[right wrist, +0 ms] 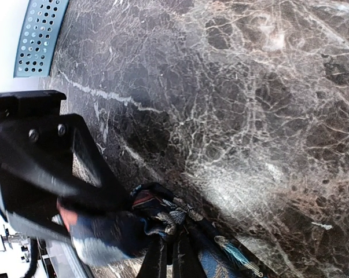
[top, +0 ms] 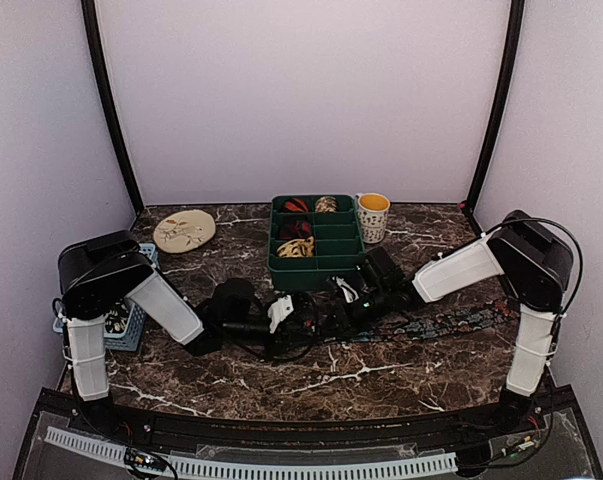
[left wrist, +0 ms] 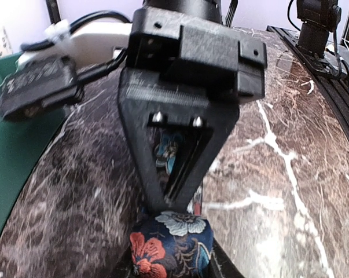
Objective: Roll the ties
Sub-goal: Roll the tie at the center of the board.
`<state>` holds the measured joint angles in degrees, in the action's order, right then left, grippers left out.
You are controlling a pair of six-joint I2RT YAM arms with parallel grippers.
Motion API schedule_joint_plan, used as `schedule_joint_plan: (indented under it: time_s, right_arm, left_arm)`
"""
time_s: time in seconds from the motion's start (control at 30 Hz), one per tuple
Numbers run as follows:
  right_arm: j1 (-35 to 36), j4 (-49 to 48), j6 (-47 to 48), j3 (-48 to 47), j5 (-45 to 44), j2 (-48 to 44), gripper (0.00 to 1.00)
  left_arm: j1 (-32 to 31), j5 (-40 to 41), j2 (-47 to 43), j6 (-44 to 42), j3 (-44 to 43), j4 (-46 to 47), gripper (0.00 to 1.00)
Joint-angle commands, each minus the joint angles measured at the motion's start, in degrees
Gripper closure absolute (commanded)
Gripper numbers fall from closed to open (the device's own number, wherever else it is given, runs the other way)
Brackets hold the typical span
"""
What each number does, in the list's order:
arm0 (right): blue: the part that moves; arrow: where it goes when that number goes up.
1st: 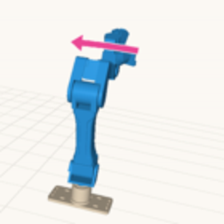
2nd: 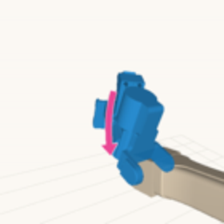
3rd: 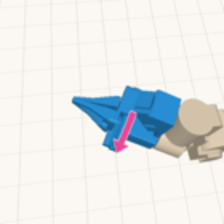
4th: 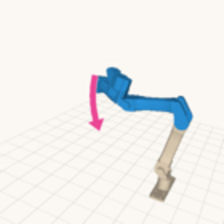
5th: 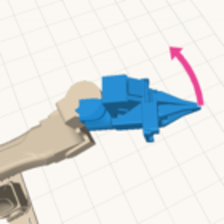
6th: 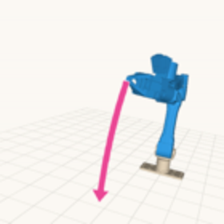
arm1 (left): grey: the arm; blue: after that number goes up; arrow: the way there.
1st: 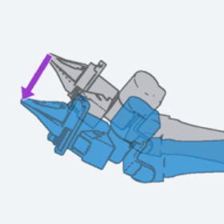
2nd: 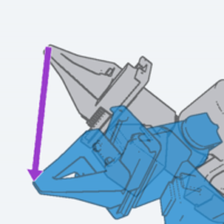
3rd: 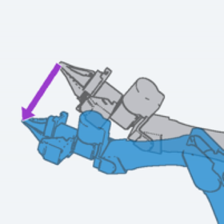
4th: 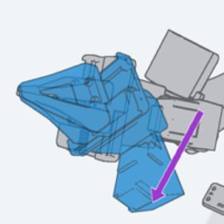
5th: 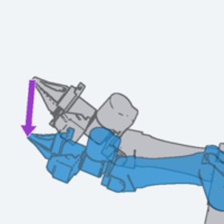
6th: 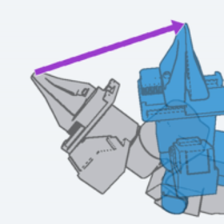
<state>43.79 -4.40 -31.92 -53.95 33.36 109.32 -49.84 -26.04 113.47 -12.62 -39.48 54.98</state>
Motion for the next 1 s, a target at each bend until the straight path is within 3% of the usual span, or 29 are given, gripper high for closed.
schedule_joint_plan:
  time_s: [0.0, 0.17, 0.3, 0.6, 0.97]
  right_arm:
    - [-0.3, 4.9, 1.1, 2.1, -5.1, 3.5, 1.00]
    - [-0.2, 4.2, 1.2, 2.4, -4.6, 3.0, 1.00]
    - [-0.2, 3.9, 1.4, 2.6, -4.1, 2.7, 1.00]
    - [-0.6, 3.3, 1.0, 2.7, -2.9, 0.0, 1.00]
    - [-2.5, 0.0, -3.2, 5.7, 0.0, -8.7, 0.65]
  left_arm:
    - [-2.0, -1.5, 2.4, 0.1, -4.4, -0.7, 0.68]
    - [-2.0, 1.3, 6.2, 0.0, -6.6, 0.4, 0.63]
    - [-1.9, 2.3, 8.4, -3.5, -9.3, -6.5, 0.63]
    - [-1.9, 4.6, 7.2, -7.1, -9.4, -16.3, 0.77]
    - [-1.9, 6.8, 5.7, -8.1, -8.4, -22.5, 0.78]
